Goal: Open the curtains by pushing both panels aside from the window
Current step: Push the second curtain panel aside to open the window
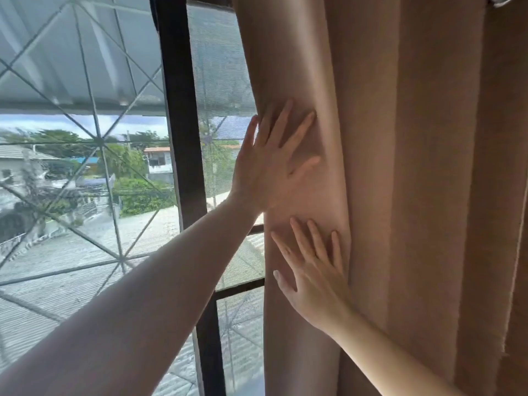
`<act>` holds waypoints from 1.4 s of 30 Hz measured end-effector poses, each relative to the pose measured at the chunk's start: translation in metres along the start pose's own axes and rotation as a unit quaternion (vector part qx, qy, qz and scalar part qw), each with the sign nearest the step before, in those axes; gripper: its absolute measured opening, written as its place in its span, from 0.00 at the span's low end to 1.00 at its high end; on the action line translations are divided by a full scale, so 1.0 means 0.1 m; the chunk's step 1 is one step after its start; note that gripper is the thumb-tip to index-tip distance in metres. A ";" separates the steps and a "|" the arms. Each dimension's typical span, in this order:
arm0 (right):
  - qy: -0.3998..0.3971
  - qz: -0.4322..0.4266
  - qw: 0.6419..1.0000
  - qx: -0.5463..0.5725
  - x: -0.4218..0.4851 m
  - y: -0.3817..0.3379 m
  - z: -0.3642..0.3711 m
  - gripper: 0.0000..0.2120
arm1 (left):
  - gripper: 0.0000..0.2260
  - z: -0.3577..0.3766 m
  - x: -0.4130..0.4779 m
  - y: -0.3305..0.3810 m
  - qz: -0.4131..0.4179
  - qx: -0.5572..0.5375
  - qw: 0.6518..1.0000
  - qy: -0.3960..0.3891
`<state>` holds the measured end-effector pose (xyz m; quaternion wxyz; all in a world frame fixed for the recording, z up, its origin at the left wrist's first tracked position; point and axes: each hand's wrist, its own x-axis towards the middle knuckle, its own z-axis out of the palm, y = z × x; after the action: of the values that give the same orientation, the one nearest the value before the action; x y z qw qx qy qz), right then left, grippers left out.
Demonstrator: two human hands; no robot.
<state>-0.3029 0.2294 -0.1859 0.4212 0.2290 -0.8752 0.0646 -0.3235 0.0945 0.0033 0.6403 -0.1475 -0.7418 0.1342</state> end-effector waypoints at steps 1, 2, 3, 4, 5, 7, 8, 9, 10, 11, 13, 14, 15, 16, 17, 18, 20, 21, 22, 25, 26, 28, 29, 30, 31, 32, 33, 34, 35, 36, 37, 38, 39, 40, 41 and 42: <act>-0.001 0.001 1.000 0.002 0.01 0.11 0.01 0.34 | 0.33 0.06 0.04 0.08 -0.004 0.000 1.000 0.004; -0.004 0.002 1.000 0.004 0.02 0.22 0.01 0.34 | 0.33 0.11 0.08 0.17 -0.010 -0.002 1.000 0.007; -0.007 0.002 1.000 0.006 0.02 0.33 0.01 0.34 | 0.33 0.16 0.12 0.25 -0.014 -0.004 1.000 0.008; -0.009 0.001 1.000 0.007 0.02 0.44 0.01 0.34 | 0.34 0.21 0.17 0.34 -0.016 -0.006 1.000 0.007; -0.010 0.000 1.000 0.007 0.02 0.54 0.01 0.34 | 0.35 0.27 0.21 0.42 -0.016 -0.007 1.000 0.005; -0.011 -0.001 1.000 0.006 0.01 0.76 0.01 0.34 | 0.36 0.37 0.30 0.59 -0.016 -0.006 1.000 -0.005; -0.014 -0.002 1.000 0.005 0.00 0.87 0.02 0.34 | 0.36 0.43 0.34 0.68 -0.018 -0.005 1.000 -0.014; -0.017 -0.002 1.000 0.003 -0.01 0.99 0.02 0.34 | 0.37 0.49 0.38 0.78 -0.024 -0.005 1.000 -0.019; -0.019 -0.003 1.000 0.000 -0.01 1.10 0.03 0.34 | 0.38 0.54 0.42 0.86 -0.031 -0.007 0.999 -0.020; -0.019 -0.003 1.000 -0.003 -0.02 1.19 0.04 0.34 | 0.38 0.59 0.45 0.94 -0.037 -0.009 0.999 -0.017; -0.019 -0.003 1.000 -0.012 -0.04 1.39 0.05 0.34 | 0.39 0.71 0.53 1.12 -0.041 -0.017 0.999 -0.015; -0.019 -0.001 1.000 -0.016 -0.04 1.48 0.05 0.34 | 0.40 0.76 0.56 1.20 -0.041 -0.022 0.999 -0.017; -0.018 0.003 1.000 -0.020 -0.05 1.57 0.06 0.34 | 0.40 0.82 0.60 1.29 -0.040 -0.028 0.999 -0.019; -0.018 0.007 1.000 -0.025 -0.05 1.66 0.06 0.34 | 0.41 0.88 0.64 1.37 -0.039 -0.034 0.998 -0.022; -0.016 0.012 0.999 -0.029 -0.05 1.75 0.07 0.34 | 0.41 0.94 0.68 1.44 -0.037 -0.041 0.998 -0.023; -0.015 0.017 0.999 -0.034 -0.04 1.82 0.08 0.34 | 0.41 1.01 0.72 1.50 -0.034 -0.049 0.998 -0.021; -0.011 0.029 0.999 -0.042 -0.03 1.98 0.11 0.34 | 0.42 1.14 0.81 1.62 -0.028 -0.060 0.998 -0.013; -0.009 0.036 0.998 -0.046 -0.02 2.06 0.13 0.34 | 0.42 1.21 0.85 1.69 -0.025 -0.063 0.998 -0.006; -0.008 0.044 0.998 -0.051 -0.02 2.14 0.15 0.34 | 0.42 1.29 0.89 1.75 -0.023 -0.068 0.997 0.003; -0.007 0.069 0.996 -0.062 -0.02 2.38 0.20 0.34 | 0.41 1.51 1.02 1.96 -0.010 -0.088 0.996 0.033; -0.006 0.075 0.995 -0.067 -0.02 2.46 0.21 0.34 | 0.41 1.59 1.07 2.01 -0.005 -0.095 0.995 0.038; -0.003 0.086 0.993 -0.078 0.00 2.61 0.24 0.34 | 0.41 1.73 1.17 2.11 0.001 -0.109 0.993 0.053; -0.003 0.092 0.992 -0.082 0.01 2.68 0.25 0.34 | 0.41 1.80 1.21 2.16 0.003 -0.115 0.991 0.061; -0.003 0.099 0.991 -0.087 0.03 2.76 0.25 0.34 | 0.41 1.86 1.24 2.22 0.003 -0.121 0.990 0.065; -0.003 0.105 0.990 -0.094 0.03 2.83 0.26 0.34 | 0.41 1.91 1.27 2.29 0.002 -0.126 0.990 0.066; -0.001 0.110 0.989 -0.101 0.04 2.89 0.27 0.34 | 0.42 1.95 1.30 2.36 -0.001 -0.131 0.990 0.061; 0.001 0.113 0.988 -0.107 0.04 2.95 0.28 0.33 | 0.42 1.99 1.34 2.43 -0.003 -0.135 0.989 0.055; 0.003 0.116 0.987 -0.112 0.04 3.02 0.28 0.33 | 0.43 2.02 1.39 2.49 -0.003 -0.139 0.989 0.050; 0.003 0.117 0.986 -0.117 0.04 3.08 0.29 0.33 | 0.44 2.06 1.42 2.54 -0.001 -0.141 0.989 0.048; 0.004 0.118 0.986 -0.121 0.04 3.15 0.30 0.33 | 0.44 2.11 1.46 2.59 0.004 -0.141 0.989 0.049; 0.007 0.117 0.985 -0.125 0.04 3.22 0.31 0.33 | 0.44 2.15 1.49 2.64 0.007 -0.141 0.989 0.053; 0.009 0.118 0.985 -0.128 0.04 3.29 0.32 0.33 | 0.44 2.19 1.52 2.69 0.010 -0.140 0.989 0.056; 0.010 0.118 0.984 -0.131 0.04 3.37 0.32 0.33 | 0.44 2.23 1.55 2.74 0.011 -0.139 0.989 0.059; 0.012 0.118 0.984 -0.134 0.04 3.45 0.33 0.32 | 0.44 2.27 1.59 2.80 0.012 -0.138 0.989 0.058; 0.014 0.117 0.984 -0.135 0.05 3.54 0.35 0.32 | 0.44 2.31 1.62 2.86 0.013 -0.138 0.989 0.056; 0.018 0.116 0.984 -0.135 0.05 3.62 0.36 0.32 | 0.44 2.34 1.66 2.92 0.013 -0.139 0.989 0.051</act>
<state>-0.4960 0.5379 -0.1764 0.4536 0.0662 -0.8888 -0.0015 -0.5644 0.4254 0.0070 0.6487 -0.2517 -0.7176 0.0302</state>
